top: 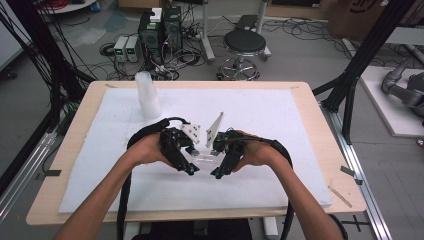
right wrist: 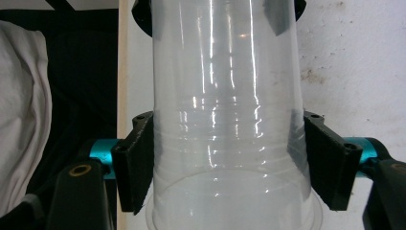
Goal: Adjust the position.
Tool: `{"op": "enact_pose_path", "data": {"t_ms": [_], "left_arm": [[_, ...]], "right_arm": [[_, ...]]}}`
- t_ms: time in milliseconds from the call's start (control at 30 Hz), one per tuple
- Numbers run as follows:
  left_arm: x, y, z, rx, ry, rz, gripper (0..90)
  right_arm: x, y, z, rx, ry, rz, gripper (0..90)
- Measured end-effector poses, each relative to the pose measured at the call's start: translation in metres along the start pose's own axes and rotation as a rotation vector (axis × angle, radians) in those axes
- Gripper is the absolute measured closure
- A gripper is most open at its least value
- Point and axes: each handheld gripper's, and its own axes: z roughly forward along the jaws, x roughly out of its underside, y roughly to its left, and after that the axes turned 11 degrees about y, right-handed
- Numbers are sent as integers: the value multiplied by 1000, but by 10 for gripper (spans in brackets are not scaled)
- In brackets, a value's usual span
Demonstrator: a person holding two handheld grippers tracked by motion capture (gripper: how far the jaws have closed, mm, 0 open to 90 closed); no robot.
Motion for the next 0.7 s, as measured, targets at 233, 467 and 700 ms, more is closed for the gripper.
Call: {"op": "enact_pose_path", "data": {"t_ms": [233, 467, 700], "left_arm": [[4, 0, 2, 0, -16, -20, 420], [6, 0, 0, -13, -22, -24, 420], [11, -2, -5, -25, -39, -29, 420]], "right_arm": [[2, -4, -3, -6, -41, 29, 212], [4, -1, -9, 3, -82, 9, 204], [9, -3, -19, 13, -157, 30, 188]]}}
